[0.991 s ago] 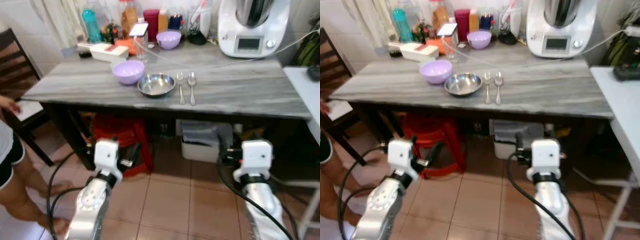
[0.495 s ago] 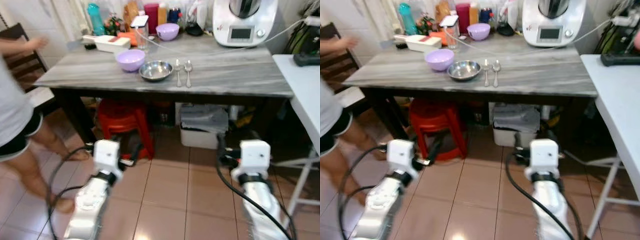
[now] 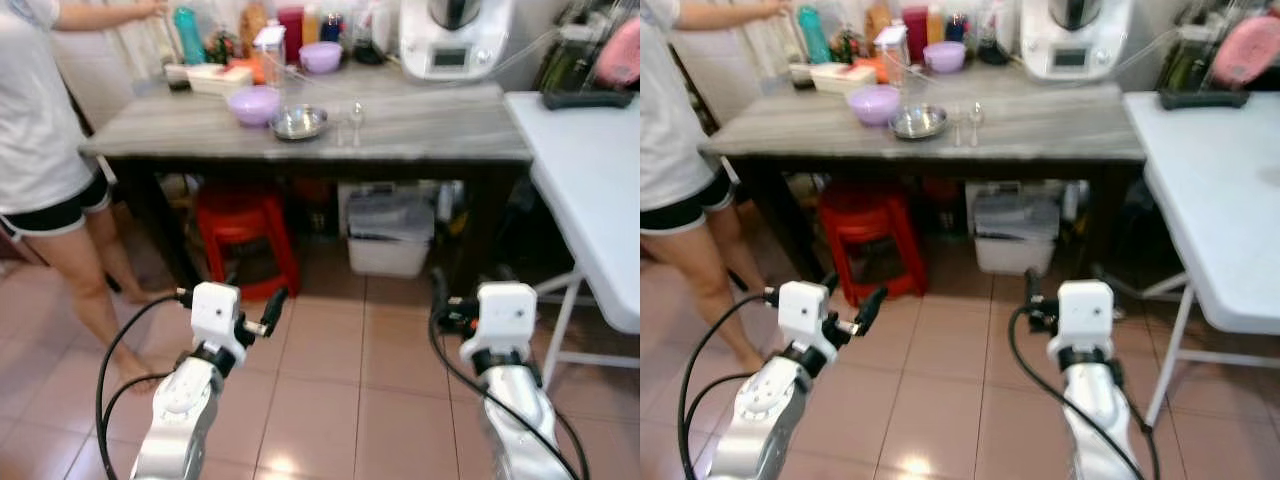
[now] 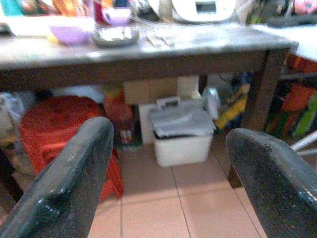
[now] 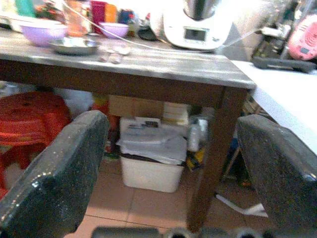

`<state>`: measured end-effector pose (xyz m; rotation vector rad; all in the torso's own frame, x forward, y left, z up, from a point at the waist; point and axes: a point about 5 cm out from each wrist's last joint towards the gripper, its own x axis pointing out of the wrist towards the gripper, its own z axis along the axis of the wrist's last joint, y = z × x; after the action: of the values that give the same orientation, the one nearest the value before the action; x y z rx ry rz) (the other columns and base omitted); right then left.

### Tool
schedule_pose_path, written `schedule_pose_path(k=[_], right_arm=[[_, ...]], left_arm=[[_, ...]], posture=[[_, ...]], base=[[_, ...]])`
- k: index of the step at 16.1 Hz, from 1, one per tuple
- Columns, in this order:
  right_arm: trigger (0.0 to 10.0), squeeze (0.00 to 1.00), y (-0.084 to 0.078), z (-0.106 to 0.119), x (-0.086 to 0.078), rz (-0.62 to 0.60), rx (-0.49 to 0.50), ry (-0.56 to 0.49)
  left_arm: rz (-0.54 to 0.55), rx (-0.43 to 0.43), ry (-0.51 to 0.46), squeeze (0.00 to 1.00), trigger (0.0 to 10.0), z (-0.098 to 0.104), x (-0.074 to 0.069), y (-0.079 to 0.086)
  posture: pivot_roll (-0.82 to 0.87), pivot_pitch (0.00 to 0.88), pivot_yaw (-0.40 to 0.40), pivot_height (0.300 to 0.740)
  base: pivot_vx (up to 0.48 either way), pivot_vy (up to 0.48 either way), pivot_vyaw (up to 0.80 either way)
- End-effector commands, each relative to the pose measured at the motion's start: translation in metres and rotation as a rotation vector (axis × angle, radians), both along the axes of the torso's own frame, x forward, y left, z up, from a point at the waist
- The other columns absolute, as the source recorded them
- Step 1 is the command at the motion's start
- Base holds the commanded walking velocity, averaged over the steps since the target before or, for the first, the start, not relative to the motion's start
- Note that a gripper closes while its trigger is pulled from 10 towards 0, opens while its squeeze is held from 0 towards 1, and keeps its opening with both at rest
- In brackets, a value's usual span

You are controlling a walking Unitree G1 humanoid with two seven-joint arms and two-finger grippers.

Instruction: Setting the table

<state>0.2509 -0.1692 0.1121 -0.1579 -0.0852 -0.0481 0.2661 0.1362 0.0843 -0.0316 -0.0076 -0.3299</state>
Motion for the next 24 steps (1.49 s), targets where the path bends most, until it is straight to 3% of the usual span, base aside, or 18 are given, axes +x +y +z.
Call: schedule_pose_path(k=[1,7,24], right_arm=[[10.0,0.0,0.0028,0.0032,0.0029,0.016,0.001,-0.008],[10.0,0.0,0.0023,0.0026,0.0045,0.017,0.002,-0.006],[10.0,0.0,0.0049,0.0029,0.0074,0.02,0.016,-0.007]], left_arm=[[0.008,0.011,-0.018,0.0,10.0,0.0031,0.0009,0.0027],[-0.014,0.001,-0.023,0.0,10.0,0.0034,0.0011,-0.0018],[-0.032,-0.011,-0.028,0.0,10.0,0.0063,0.0036,-0.0054]], posture=[[-0.12,0.022,0.101,0.74],[-0.11,0.02,0.099,0.74],[-0.11,0.019,0.102,0.74]], base=[[0.0,0.0,0.0],[0.0,0.0,0.0],[0.0,-0.337,0.0]])
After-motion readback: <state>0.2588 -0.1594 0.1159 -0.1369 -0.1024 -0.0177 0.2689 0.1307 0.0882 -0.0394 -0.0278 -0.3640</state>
